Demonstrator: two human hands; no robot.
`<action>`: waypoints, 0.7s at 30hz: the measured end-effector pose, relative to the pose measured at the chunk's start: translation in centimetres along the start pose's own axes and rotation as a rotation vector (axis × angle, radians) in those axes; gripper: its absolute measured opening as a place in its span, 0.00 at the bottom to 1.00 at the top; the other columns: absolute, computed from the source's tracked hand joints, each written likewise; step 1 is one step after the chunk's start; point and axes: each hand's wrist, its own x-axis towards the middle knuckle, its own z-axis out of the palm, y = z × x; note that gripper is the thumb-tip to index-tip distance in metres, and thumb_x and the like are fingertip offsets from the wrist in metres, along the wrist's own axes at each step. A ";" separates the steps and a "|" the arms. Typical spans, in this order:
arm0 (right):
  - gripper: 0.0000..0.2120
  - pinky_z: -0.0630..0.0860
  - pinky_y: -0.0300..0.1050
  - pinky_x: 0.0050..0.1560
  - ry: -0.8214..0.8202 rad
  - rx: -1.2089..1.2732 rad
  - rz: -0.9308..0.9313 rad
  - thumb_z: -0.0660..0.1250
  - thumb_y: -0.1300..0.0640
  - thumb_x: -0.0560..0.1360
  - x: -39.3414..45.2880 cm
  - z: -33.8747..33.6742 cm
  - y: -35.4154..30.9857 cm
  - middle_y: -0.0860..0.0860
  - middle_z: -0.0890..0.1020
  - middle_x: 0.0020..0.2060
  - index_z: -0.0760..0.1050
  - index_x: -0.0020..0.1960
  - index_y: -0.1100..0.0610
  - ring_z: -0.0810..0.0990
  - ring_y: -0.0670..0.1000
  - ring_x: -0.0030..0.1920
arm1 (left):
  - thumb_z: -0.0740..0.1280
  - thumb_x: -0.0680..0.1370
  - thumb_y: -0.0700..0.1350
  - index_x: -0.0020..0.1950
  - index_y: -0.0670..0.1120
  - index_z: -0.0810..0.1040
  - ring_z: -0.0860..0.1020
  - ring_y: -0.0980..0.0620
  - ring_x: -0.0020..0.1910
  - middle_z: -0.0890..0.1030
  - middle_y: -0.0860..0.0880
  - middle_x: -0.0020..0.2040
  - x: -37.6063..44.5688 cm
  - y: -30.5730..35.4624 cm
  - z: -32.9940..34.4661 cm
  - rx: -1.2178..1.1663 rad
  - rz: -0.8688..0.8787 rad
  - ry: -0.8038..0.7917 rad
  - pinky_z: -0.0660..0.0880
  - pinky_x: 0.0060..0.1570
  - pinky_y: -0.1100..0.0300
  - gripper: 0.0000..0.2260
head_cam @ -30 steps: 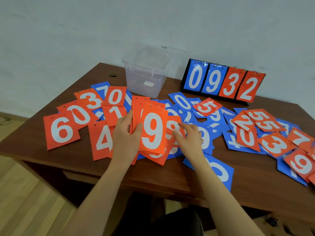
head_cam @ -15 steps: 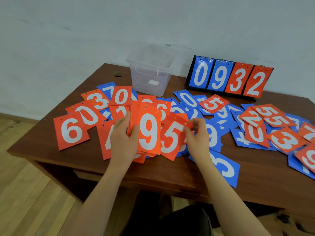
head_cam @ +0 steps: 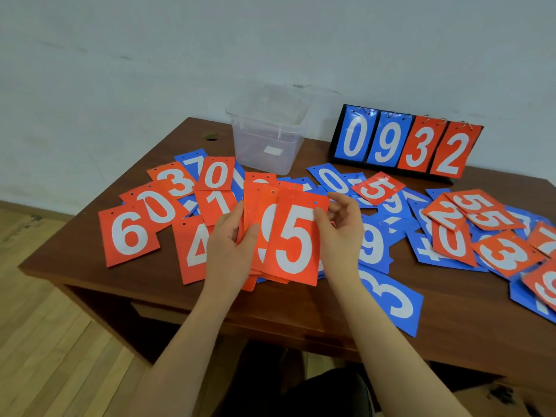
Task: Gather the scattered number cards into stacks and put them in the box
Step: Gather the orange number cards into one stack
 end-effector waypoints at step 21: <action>0.34 0.56 0.56 0.68 -0.191 -0.954 0.252 0.72 0.39 0.67 4.4 -1.3 5.3 0.56 0.64 0.67 0.67 0.66 0.55 0.60 0.59 0.69 | 0.64 0.77 0.48 0.73 0.53 0.60 0.70 0.49 0.66 0.69 0.49 0.69 2.2 -2.1 0.9 0.051 -0.039 0.046 0.72 0.59 0.51 0.25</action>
